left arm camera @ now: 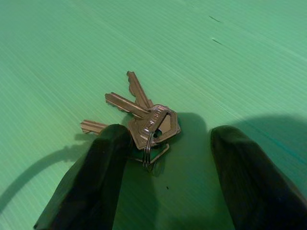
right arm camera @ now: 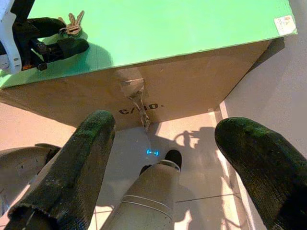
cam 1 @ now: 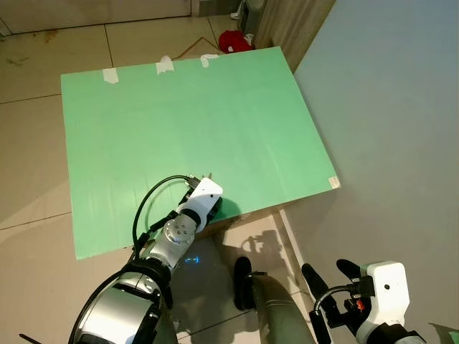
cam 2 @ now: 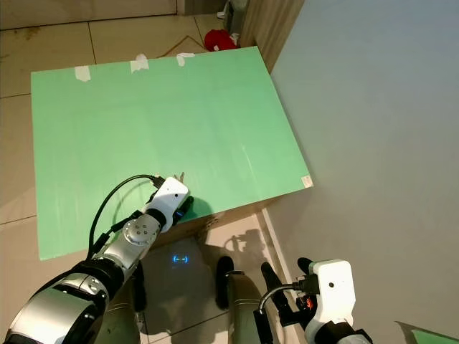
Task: Hang keys on a hook
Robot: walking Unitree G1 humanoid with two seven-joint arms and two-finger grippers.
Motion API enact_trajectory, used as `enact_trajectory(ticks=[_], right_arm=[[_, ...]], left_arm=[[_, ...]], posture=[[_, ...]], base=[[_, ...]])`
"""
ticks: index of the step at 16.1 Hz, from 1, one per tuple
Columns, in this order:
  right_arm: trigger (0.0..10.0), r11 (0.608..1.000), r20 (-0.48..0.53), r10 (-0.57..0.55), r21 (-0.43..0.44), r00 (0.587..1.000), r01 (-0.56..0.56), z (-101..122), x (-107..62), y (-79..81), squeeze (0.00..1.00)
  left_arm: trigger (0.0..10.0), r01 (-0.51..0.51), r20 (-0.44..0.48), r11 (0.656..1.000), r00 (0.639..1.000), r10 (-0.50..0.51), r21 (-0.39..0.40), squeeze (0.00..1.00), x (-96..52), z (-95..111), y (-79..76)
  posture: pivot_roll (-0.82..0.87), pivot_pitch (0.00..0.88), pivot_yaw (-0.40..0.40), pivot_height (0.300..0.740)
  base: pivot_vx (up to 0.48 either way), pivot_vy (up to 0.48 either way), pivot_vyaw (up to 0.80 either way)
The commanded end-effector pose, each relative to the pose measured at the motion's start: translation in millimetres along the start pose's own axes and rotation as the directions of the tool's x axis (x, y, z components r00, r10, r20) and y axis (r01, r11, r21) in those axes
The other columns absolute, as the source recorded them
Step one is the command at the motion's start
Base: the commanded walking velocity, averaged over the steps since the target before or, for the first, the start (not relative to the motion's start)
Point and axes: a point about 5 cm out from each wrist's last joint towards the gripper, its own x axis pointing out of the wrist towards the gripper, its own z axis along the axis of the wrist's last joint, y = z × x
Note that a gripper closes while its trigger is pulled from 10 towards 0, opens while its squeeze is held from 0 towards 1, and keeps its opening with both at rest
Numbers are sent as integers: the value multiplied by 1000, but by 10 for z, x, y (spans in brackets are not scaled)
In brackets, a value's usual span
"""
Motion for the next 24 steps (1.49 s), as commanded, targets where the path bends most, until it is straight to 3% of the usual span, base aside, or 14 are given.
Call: enact_trajectory(ticks=[1, 7, 9, 11, 14, 16, 19, 20, 21, 22, 23, 24], right_arm=[[10000, 1000, -58, -23, 9, 998, 24, -100, -43, -37, 0], [10000, 1000, -43, -21, 15, 999, 22, -88, 66, -56, 0], [10000, 1000, -27, -13, 14, 1000, 13, -64, 168, -59, 0], [10000, 1000, -18, -1, 14, 1000, 2, -56, 246, -53, 0], [10000, 1000, -7, 11, 8, 1000, -11, -47, 346, -67, 0], [10000, 1000, 32, 31, 1, 999, -31, 16, 576, -60, 0], [10000, 999, 84, 49, -22, 995, -47, 119, 836, -48, 0], [10000, 998, 106, 56, -21, 993, -54, 159, 898, -34, 0], [10000, 998, 115, 56, -20, 992, -55, 175, 926, -30, 0], [10000, 999, 127, 53, -17, 990, -51, 201, 957, -29, 0], [10000, 999, 133, 51, -16, 990, -49, 216, 959, -34, 0], [10000, 998, 142, 58, -21, 988, -56, 258, 922, -37, 0]], left_arm=[[0, 17, -59, 1000, 998, -18, -14, 0, -56, -165, -101], [0, 0, 19, 996, 1000, 2, -93, 0, -26, -9, -47], [0, 68, 14, 987, 998, -67, -148, 0, -26, 11, -127], [0, 89, 49, 984, 995, -82, -155, 0, -30, 79, -122], [0, 64, 124, 984, 991, -44, -166, 0, -53, 241, 10], [0, 41, 189, 987, 982, -11, -158, 0, -80, 426, 171], [0, 18, 214, 996, 977, 2, -92, 0, -119, 532, 327], [0, 9, 204, 994, 979, 13, -107, 0, -133, 505, 338], [2627, 8, 199, 994, 980, 14, -111, 0, -142, 493, 334], [10000, 14, 186, 996, 983, 4, -93, 0, -138, 435, 274], [10000, 0, 167, 998, 986, 10, -59, 1000, -122, 371, 225], [10000, 0, 145, 999, 989, 7, -47, 1000, -97, 298, 169]], posture=[[-353, 416, -132, 740], [-309, 388, -119, 740], [-286, 374, -119, 740], [-266, 352, -120, 740], [-230, 316, -110, 740], [-182, 251, -87, 740], [-125, 163, -50, 740], [-120, 156, -48, 740], [-118, 155, -46, 740], [-124, 159, -46, 740], [-137, 174, -53, 740], [-164, 194, -66, 740]], base=[[0, 0, 0], [0, 0, 0], [0, 0, 0], [0, 0, 0], [0, 0, 0], [0, 0, 0], [0, 0, 0], [0, 0, 0], [0, 0, 0], [0, 0, 0], [0, 0, 0], [0, 0, 0]])
